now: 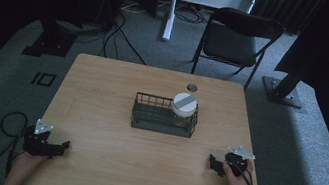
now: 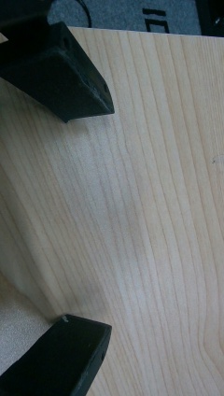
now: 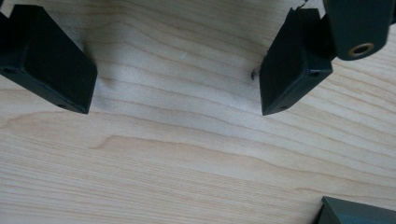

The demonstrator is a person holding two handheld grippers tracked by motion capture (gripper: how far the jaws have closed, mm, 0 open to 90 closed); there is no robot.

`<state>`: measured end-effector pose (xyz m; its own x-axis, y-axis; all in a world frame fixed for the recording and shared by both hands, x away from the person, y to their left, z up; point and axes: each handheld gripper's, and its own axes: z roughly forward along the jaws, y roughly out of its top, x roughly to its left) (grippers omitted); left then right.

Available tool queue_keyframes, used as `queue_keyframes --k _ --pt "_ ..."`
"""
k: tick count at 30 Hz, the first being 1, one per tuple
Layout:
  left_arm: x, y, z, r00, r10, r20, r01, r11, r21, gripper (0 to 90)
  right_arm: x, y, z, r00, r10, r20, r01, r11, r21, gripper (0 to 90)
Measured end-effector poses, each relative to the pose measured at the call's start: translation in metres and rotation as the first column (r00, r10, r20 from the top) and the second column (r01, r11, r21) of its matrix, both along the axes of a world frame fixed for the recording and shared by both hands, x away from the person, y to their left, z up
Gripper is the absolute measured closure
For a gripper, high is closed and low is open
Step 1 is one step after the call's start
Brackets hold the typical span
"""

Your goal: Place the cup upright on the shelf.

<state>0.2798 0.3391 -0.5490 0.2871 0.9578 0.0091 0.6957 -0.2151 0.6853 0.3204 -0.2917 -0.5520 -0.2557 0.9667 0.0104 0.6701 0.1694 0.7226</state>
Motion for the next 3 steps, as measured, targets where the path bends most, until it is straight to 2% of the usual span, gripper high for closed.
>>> queue_keyframes --k 3 --pt "0.0 0.0 0.0001 1.0 0.001 0.0 -0.001 1.0 0.0 0.2 0.0001 0.0 0.0001 1.0 0.001 0.0 -0.001 1.0 0.0 11.1"
